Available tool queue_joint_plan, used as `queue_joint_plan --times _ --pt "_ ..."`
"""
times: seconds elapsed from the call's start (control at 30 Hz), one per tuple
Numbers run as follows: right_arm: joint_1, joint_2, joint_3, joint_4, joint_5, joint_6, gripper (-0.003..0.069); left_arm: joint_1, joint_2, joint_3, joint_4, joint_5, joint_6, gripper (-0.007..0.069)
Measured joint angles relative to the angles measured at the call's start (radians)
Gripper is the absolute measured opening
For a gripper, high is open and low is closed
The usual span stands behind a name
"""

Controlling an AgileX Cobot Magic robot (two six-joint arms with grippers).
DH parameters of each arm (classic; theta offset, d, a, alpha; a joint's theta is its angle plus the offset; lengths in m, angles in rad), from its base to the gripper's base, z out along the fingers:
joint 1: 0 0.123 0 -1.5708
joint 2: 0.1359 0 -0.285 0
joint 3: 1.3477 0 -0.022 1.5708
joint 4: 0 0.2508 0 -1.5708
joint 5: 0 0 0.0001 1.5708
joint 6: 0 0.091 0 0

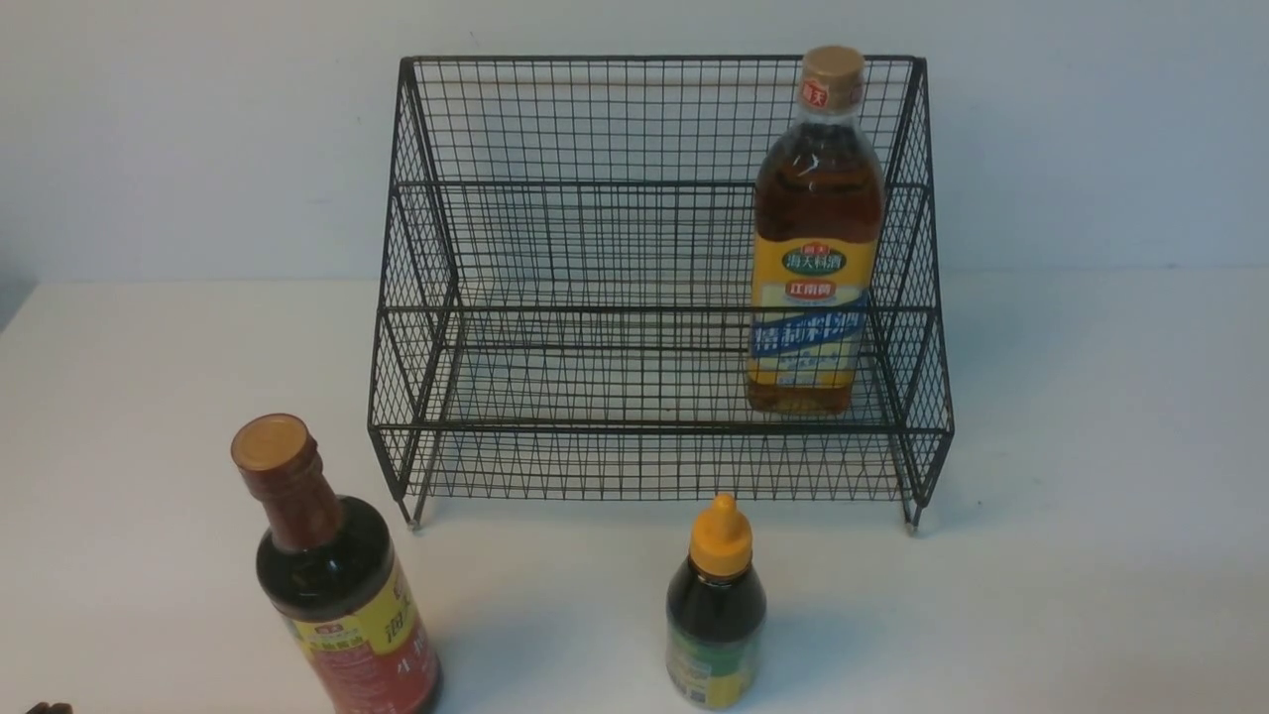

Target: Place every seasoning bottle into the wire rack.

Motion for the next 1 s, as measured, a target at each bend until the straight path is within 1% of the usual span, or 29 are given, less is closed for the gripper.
queue_joint_plan --times 0.23,0.47,1.0 --pt "-0.019 0.0 -0.001 0.001 0.039 0.023 -0.0015 0.0 0.0 0.0 0.0 0.0 0.0 -0.0005" --pt "-0.065 0.0 -0.001 0.001 0.04 0.026 -0.0015 0.0 0.0 0.0 0.0 0.0 0.0 -0.0005" --pt "-0.066 0.0 -0.001 0.001 0.04 0.027 -0.0015 0.0 0.0 0.0 0.0 0.0 0.0 -0.0005"
